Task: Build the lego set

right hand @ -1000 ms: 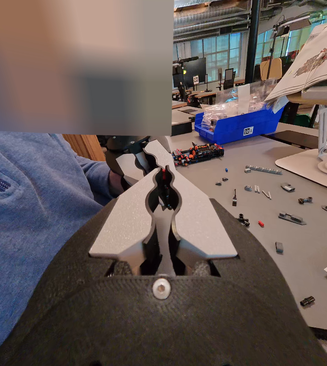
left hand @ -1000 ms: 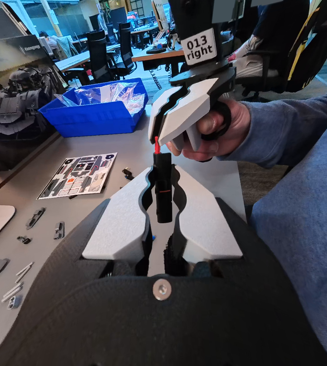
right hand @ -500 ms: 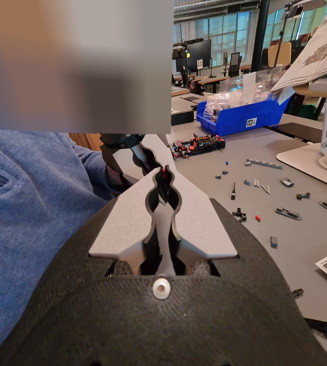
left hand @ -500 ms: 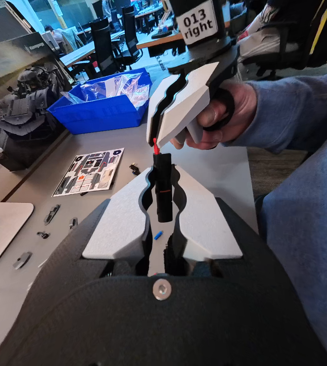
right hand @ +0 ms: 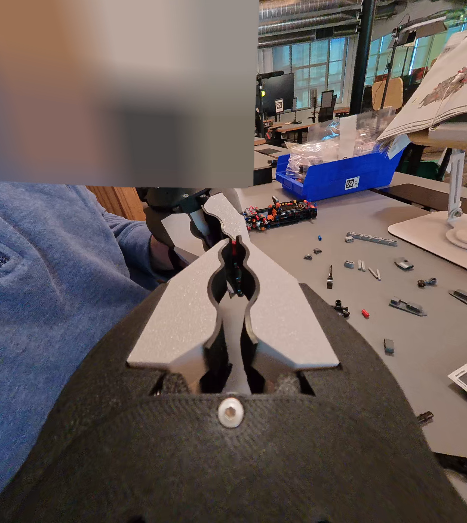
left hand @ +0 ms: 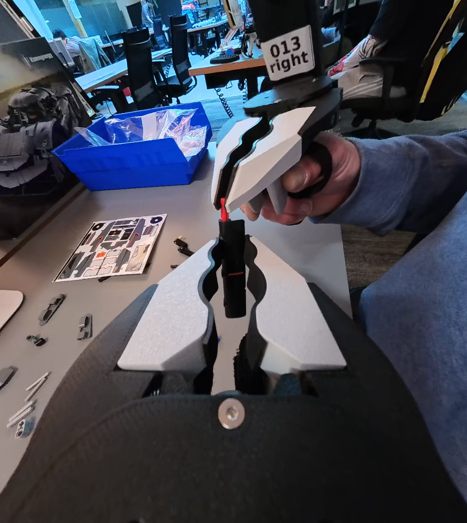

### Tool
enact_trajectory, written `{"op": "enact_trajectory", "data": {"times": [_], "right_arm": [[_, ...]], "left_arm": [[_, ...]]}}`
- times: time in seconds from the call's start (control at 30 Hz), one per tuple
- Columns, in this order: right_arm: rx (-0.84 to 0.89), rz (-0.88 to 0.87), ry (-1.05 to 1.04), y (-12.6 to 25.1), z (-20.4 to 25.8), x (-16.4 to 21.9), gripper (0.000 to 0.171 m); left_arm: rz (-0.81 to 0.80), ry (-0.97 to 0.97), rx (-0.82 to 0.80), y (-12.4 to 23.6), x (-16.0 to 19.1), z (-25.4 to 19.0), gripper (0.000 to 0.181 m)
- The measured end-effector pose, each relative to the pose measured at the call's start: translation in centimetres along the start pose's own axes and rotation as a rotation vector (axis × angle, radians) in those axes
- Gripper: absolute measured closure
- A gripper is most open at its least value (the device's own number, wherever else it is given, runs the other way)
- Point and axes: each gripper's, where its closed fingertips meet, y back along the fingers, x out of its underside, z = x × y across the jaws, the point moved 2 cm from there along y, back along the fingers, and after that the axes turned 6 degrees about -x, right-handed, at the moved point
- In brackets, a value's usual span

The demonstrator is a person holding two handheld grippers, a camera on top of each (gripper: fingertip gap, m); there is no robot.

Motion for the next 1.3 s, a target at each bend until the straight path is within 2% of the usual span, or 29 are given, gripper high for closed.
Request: {"op": "enact_trajectory", "data": {"times": [0.37, 0.43, 0.57, 0.73, 0.8, 0.9, 1.17, 1.27, 1.3], "right_arm": [[-0.017, 0.045, -0.077, 0.0, -0.4, 0.2, 0.170], [-0.020, 0.043, -0.066, 0.0, -0.2, -0.2, 0.153], [0.019, 0.104, -0.011, 0.3, 0.1, -0.4, 0.151], [0.094, 0.402, 0.145, 0.9, 0.5, 0.3, 0.162], [0.135, 0.556, 0.215, 0.7, 0.5, 1.4, 0.163], [0.122, 0.670, 0.250, 0.2, 0.9, 2.4, 0.159], [0.096, 0.722, 0.234, -0.7, 1.2, 3.8, 0.171], [0.092, 0.728, 0.218, -0.9, 1.3, 3.9, 0.170], [0.086, 0.731, 0.204, -0.9, 1.4, 3.9, 0.164]], "left_arm": [[0.057, -0.101, -0.042, -0.3, 0.6, 0.5, 0.168], [0.085, -0.088, -0.026, -0.5, 1.0, 0.5, 0.167], [0.106, -0.108, -0.020, -0.5, 1.3, 0.0, 0.167], [0.175, -0.145, -0.014, -0.2, 2.3, -0.2, 0.167], [0.212, -0.175, -0.010, -0.1, 2.8, -0.5, 0.167], [0.238, -0.178, 0.007, 0.0, 3.4, -0.8, 0.167], [0.248, -0.162, 0.047, 0.5, 4.5, -1.4, 0.167], [0.222, -0.141, 0.050, 0.6, 4.6, -1.6, 0.167], [0.205, -0.126, 0.064, 0.6, 4.6, -1.8, 0.167]]}}
